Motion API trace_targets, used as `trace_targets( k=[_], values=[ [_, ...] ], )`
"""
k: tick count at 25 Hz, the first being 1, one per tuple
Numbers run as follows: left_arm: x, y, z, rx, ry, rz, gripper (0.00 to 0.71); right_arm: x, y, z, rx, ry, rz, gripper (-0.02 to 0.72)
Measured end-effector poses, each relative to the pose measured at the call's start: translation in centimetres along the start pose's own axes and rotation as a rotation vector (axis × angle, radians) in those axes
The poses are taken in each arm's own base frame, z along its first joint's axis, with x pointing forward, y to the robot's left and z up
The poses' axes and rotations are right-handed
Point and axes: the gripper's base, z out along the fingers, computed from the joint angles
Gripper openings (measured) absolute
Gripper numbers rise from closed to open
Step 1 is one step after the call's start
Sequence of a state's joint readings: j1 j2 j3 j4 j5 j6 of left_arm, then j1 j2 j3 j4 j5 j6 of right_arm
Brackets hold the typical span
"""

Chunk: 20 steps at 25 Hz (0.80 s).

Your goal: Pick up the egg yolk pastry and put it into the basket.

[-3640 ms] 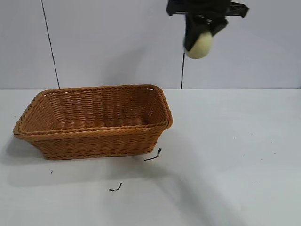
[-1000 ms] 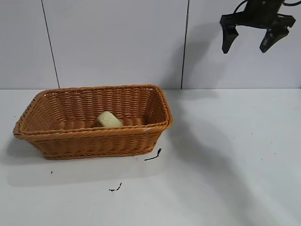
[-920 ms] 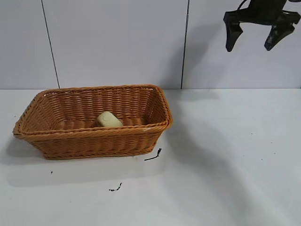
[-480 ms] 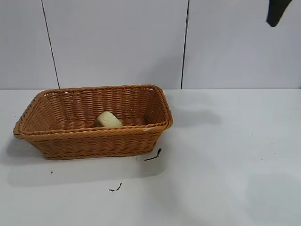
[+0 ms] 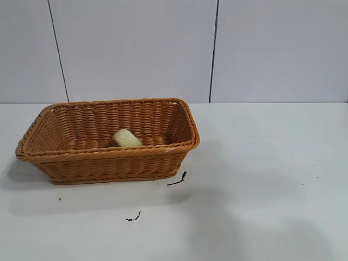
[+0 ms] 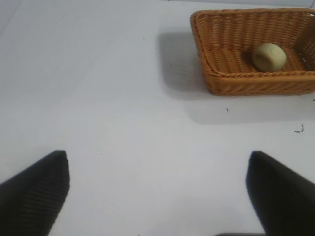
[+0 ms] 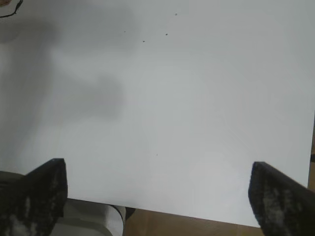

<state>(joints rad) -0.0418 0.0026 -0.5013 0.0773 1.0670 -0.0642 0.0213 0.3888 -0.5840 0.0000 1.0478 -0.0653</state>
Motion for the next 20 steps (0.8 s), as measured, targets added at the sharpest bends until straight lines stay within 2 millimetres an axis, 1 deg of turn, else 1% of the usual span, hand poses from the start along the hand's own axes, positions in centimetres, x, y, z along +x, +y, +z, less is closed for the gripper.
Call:
trace_targets(
  k=[2,3,8,12,20],
  values=[
    [0.0,0.0,0.0,0.000,0.000,0.000,0.696,1.9,0.1,-0.3,0.004,-0.060,-0.002,0.694],
    [0.0,0.0,0.0,0.000,0.000,0.000,0.696,2.6,0.2,-0.4,0.006,-0.084,-0.002,0.694],
    [0.0,0.0,0.0,0.000,0.000,0.000,0.696,4.2,0.3,-2.4,0.017,-0.261,-0.003,0.694],
    [0.0,0.0,0.0,0.000,0.000,0.000,0.696,4.9,0.3,-3.2,0.029,-0.328,-0.005,0.694],
    [0.0,0.0,0.0,0.000,0.000,0.000,0.696,5.0,0.1,-3.2,0.015,-0.329,-0.008,0.694]
  ],
)
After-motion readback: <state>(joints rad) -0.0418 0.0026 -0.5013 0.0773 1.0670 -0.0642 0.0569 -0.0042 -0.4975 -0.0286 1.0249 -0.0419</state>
